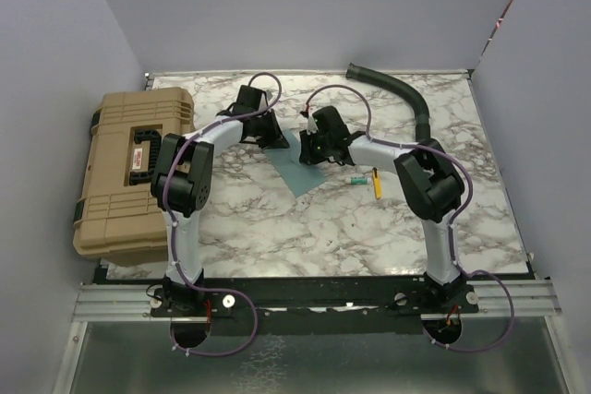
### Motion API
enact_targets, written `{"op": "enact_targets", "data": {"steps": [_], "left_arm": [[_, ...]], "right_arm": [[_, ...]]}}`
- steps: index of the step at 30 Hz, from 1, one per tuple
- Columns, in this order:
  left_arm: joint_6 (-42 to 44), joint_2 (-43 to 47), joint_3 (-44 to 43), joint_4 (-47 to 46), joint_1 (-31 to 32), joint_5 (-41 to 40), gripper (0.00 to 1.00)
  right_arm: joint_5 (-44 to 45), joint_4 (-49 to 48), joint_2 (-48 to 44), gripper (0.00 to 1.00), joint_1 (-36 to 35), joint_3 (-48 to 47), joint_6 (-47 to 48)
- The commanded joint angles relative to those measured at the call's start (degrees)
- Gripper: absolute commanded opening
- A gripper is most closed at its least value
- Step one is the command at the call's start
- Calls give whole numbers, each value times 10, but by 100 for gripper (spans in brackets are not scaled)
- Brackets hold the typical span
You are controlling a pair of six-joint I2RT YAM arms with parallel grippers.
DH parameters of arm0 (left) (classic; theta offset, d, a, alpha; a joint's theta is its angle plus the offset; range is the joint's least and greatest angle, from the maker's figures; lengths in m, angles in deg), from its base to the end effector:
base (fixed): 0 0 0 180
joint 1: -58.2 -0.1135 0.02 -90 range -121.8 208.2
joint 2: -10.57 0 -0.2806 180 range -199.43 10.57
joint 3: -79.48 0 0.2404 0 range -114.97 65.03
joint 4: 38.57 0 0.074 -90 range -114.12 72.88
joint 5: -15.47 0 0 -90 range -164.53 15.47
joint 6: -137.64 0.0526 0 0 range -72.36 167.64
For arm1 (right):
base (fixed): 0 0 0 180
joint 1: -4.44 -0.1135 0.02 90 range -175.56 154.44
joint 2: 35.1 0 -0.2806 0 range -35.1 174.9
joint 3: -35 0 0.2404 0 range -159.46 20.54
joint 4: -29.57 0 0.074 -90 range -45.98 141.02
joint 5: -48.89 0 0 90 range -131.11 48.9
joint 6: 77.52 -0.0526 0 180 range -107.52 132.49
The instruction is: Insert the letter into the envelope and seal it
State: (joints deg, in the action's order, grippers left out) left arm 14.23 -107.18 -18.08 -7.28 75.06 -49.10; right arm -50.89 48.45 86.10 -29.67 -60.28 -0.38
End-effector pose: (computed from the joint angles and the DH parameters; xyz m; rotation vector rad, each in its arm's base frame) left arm 0.4260 -0.1527 0.1838 -0.1694 2.5724 -0.9064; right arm 0.3848 0.2715 0.1598 -0.5304 2.3606 0.5908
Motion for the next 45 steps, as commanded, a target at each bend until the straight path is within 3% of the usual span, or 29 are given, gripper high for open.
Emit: {"op": "enact_targets", "data": {"steps": [1, 9, 25, 34, 45], "left_arm": [[-24, -45, -38, -32, -9, 30, 3], [0, -92, -68, -37, 1, 12, 3], [34, 12, 6, -51, 90, -156, 2], [40, -42, -22, -57, 105, -148, 0], [56, -73, -26, -62, 106, -126, 0]], "right_arm": [[87, 17, 8, 24, 8, 42, 80], [85, -5, -18, 25, 0, 76, 136], [68, -11, -97, 26, -13, 177, 109], [59, -64, -141, 26, -14, 232, 148], [38, -64, -141, 26, -15, 218, 150]]}}
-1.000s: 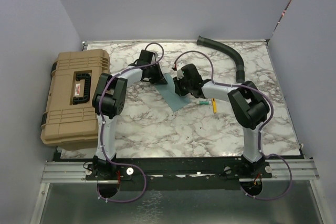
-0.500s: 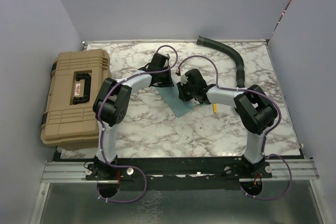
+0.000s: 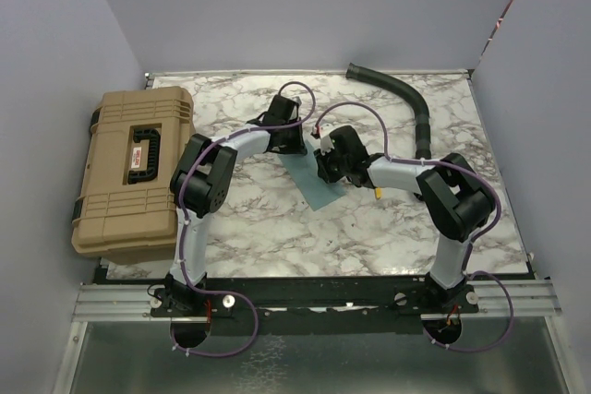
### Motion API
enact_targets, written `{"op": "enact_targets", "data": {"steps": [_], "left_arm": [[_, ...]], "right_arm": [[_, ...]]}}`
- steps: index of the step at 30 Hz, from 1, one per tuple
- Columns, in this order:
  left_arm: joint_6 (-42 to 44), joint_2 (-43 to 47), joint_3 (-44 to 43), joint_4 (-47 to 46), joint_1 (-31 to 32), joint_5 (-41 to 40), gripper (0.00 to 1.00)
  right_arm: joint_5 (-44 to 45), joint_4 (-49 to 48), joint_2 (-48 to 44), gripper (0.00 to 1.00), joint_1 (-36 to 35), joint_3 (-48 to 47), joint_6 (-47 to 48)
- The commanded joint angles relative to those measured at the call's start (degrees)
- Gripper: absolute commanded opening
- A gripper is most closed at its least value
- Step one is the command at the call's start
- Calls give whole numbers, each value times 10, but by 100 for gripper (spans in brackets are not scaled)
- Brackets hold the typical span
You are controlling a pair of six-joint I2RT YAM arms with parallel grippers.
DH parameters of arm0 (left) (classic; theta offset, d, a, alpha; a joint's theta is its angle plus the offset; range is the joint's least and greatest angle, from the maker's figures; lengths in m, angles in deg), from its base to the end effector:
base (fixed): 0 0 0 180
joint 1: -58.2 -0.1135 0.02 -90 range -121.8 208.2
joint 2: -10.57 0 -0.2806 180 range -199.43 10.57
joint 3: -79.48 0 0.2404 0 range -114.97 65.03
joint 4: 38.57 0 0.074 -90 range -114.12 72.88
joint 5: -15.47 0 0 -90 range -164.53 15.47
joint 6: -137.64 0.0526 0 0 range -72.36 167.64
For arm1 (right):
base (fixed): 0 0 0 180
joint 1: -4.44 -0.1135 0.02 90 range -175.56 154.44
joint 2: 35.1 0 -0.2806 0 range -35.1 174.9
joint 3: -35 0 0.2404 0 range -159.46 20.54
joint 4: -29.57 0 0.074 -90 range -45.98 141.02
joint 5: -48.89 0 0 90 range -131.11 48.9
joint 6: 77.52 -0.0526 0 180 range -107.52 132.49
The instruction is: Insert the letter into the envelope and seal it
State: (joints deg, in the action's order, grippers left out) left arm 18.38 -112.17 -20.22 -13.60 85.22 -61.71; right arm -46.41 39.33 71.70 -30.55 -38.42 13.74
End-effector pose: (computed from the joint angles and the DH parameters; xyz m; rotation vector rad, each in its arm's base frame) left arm 0.4195 -0.2270 0.1623 0.0591 2.5085 -0.7021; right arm 0.3200 0.2299 0.1634 -0.7772 2.2225 0.4002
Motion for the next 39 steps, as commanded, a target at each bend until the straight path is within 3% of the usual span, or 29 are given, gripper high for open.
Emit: {"op": "enact_targets", "data": {"steps": [1, 7, 11, 23, 32, 39], "left_arm": [[11, -23, -1, 2, 4, -7, 0], [-13, -26, 33, 32, 4, -29, 0], [-25, -32, 39, 52, 3, -26, 0], [-77, -59, 26, 73, -11, 22, 0], [-107, -76, 37, 73, -26, 55, 0], [-113, -84, 32, 76, -35, 62, 0]], "right_arm": [[-3, 31, 3, 26, -6, -4, 3], [45, 86, 16, 26, -6, -74, -117], [39, 147, 61, 21, -6, -155, -174], [17, 187, 138, 13, -7, -219, -182], [64, 214, 143, 11, -34, -194, -137], [103, 217, 118, 3, -57, -143, -99]]}}
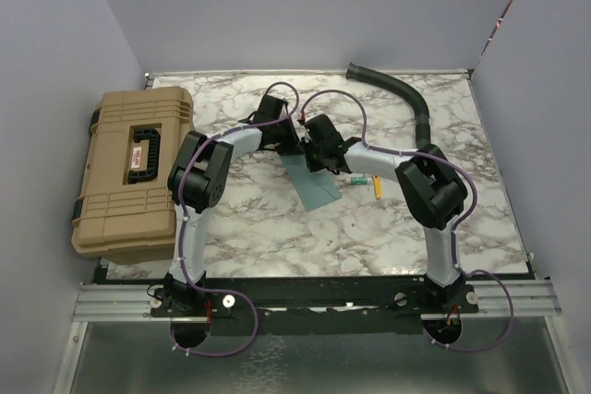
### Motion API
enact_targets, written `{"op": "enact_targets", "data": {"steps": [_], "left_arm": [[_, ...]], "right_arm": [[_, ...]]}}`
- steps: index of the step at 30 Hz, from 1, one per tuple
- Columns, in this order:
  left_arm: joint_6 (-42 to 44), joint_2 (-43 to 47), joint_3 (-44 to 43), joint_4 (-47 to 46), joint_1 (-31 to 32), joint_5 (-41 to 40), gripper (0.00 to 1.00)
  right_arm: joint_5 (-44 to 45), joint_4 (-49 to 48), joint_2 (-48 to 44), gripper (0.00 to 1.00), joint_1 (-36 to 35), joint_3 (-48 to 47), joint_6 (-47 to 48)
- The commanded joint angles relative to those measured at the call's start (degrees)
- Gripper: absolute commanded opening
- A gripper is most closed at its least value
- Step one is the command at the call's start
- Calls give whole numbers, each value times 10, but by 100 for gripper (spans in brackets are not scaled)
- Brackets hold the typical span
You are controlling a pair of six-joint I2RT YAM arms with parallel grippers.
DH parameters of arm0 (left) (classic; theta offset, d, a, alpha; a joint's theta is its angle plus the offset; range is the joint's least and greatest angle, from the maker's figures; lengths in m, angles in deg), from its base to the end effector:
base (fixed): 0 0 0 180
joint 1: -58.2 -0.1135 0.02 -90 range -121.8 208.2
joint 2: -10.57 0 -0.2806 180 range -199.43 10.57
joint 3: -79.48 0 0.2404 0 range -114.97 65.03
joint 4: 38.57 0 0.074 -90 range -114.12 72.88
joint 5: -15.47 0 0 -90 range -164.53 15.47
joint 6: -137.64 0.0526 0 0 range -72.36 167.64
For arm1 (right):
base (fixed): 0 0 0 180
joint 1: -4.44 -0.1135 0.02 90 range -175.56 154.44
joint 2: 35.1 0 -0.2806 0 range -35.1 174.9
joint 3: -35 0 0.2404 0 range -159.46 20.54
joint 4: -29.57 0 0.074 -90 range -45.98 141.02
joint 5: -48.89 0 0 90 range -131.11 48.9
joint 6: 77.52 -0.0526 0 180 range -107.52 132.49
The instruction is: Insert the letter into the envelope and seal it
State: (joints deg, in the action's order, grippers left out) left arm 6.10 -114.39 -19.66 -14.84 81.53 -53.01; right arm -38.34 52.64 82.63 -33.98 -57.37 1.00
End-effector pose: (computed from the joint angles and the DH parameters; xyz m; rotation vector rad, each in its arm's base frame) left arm 0.4303 -0.2066 0.1452 -0.2305 2.5831 -0.9261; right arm 0.3555 0.2787 0.1642 -0.5473 2.3812 0.3376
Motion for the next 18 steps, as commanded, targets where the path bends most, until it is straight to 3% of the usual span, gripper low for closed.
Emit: {"op": "enact_targets", "data": {"steps": [1, 18], "left_arm": [[9, -63, 25, 89, 1, -26, 0], [10, -73, 29, 92, -5, -29, 0]], "right_arm": [[28, 84, 8, 3, -25, 52, 32], [52, 69, -16, 9, -67, 130, 65]]}}
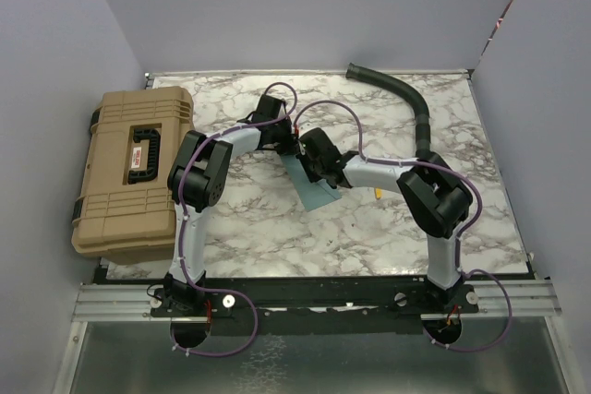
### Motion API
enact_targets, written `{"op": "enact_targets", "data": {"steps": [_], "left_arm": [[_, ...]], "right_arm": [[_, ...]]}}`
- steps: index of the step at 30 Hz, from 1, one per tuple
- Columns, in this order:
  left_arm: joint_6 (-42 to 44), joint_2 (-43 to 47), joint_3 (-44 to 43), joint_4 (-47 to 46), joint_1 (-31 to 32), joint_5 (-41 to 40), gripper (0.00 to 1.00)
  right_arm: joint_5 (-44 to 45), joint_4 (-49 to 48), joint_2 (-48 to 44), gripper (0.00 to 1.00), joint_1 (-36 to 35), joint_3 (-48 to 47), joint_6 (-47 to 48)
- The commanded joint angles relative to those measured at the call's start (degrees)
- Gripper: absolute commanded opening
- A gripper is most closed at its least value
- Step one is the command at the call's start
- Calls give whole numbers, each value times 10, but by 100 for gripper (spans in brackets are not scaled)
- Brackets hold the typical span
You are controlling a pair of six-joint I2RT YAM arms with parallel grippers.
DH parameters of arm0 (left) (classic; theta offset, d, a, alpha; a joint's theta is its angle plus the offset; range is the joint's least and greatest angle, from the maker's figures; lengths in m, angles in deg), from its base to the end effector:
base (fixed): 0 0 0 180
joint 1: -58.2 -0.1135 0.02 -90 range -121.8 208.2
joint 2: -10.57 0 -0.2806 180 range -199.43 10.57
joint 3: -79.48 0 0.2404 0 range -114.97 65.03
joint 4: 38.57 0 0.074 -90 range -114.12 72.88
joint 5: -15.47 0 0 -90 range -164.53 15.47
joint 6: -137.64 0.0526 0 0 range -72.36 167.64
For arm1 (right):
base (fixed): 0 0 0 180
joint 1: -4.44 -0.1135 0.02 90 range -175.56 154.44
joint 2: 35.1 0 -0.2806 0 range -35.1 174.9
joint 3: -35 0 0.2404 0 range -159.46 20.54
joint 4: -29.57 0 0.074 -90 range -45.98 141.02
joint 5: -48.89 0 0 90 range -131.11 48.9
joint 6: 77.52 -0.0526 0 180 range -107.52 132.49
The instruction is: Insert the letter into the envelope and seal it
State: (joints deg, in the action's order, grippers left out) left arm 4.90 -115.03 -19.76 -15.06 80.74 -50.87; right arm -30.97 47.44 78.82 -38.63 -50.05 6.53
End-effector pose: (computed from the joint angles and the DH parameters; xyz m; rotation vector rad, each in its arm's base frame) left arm 0.4329 -0.2025 0.1415 -0.2601 2.5940 -0.9706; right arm 0.3208 0.2872 0.1623 -0.6775 2.2807 0.1992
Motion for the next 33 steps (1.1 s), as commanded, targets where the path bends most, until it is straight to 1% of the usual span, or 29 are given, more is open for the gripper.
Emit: {"op": "enact_targets", "data": {"steps": [1, 6, 11, 15, 25, 33], "left_arm": [[23, -67, 30, 94, 3, -50, 0], [27, -67, 29, 94, 1, -52, 0], [32, -67, 29, 96, 1, -49, 0], [35, -67, 29, 97, 1, -49, 0], [40, -70, 27, 98, 2, -50, 0], [46, -71, 21, 100, 1, -45, 0]], "right_arm": [[-26, 119, 18, 10, -20, 64, 10], [-26, 122, 16, 10, -20, 78, -13], [-24, 138, 28, 6, -19, 63, -46], [-30, 152, 27, 6, -14, 67, -68], [-49, 161, -13, 6, 0, 134, -110], [-60, 197, -54, 7, 21, 145, -152]]}}
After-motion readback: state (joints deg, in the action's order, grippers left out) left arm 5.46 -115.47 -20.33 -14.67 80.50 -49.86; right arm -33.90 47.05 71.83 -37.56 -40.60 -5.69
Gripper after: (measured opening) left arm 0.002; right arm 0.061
